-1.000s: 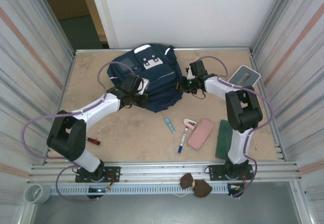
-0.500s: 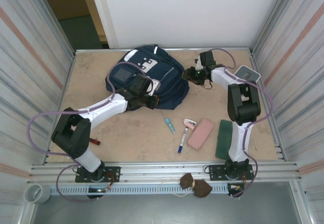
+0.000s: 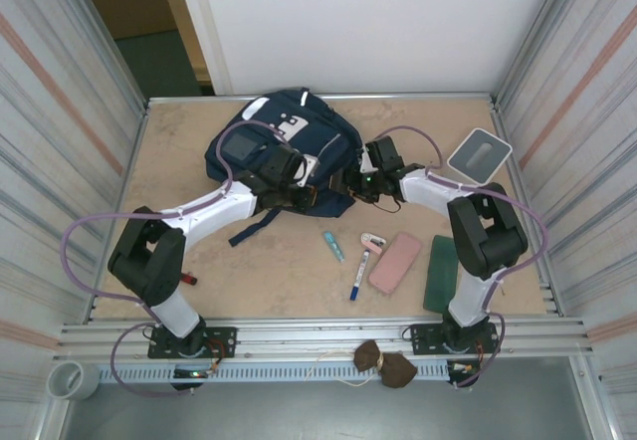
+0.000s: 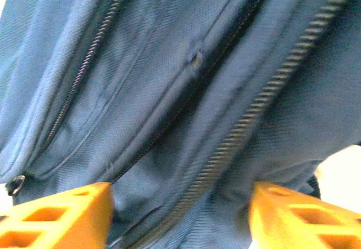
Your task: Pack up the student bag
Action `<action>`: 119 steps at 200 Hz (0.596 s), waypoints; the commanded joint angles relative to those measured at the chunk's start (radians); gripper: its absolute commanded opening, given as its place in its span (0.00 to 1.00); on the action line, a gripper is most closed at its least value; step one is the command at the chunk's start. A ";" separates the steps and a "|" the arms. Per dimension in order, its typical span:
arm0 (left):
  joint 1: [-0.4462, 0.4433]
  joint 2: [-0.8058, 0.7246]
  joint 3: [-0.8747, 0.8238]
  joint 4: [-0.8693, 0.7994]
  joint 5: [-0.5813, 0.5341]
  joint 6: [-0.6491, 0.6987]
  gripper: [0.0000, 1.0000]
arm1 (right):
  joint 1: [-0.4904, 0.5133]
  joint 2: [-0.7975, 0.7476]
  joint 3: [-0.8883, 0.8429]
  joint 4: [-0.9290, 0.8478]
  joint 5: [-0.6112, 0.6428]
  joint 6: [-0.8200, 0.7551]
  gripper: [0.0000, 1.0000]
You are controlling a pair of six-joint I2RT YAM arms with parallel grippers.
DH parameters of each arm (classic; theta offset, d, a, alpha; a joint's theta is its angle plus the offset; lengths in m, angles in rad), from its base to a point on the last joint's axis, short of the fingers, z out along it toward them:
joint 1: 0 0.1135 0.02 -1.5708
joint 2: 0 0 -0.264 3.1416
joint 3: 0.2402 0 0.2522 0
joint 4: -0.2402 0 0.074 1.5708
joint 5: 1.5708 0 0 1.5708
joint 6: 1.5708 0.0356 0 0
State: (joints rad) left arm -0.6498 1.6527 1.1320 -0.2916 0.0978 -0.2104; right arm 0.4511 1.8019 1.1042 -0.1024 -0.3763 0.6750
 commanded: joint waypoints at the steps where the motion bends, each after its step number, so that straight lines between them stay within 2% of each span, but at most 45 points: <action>1: -0.005 -0.065 -0.023 0.039 -0.008 -0.002 0.00 | -0.008 0.032 0.014 -0.015 0.145 -0.009 0.32; 16: 0.021 -0.106 -0.064 0.035 -0.020 0.003 0.00 | -0.024 0.014 -0.009 -0.014 0.187 -0.024 0.15; 43: 0.109 -0.154 -0.139 0.026 -0.067 0.014 0.00 | -0.048 -0.013 -0.028 -0.011 0.171 -0.032 0.00; 89: 0.282 -0.173 -0.194 -0.005 -0.218 -0.033 0.00 | -0.046 -0.009 -0.033 -0.003 0.148 -0.035 0.00; 119: 0.364 -0.185 -0.240 0.052 -0.247 -0.090 0.01 | -0.033 -0.001 -0.033 0.014 0.108 -0.037 0.00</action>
State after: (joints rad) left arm -0.3485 1.5196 0.9318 -0.2352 -0.0277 -0.2382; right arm 0.4309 1.8057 1.0901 -0.0971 -0.2932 0.6693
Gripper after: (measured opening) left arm 0.063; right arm 0.058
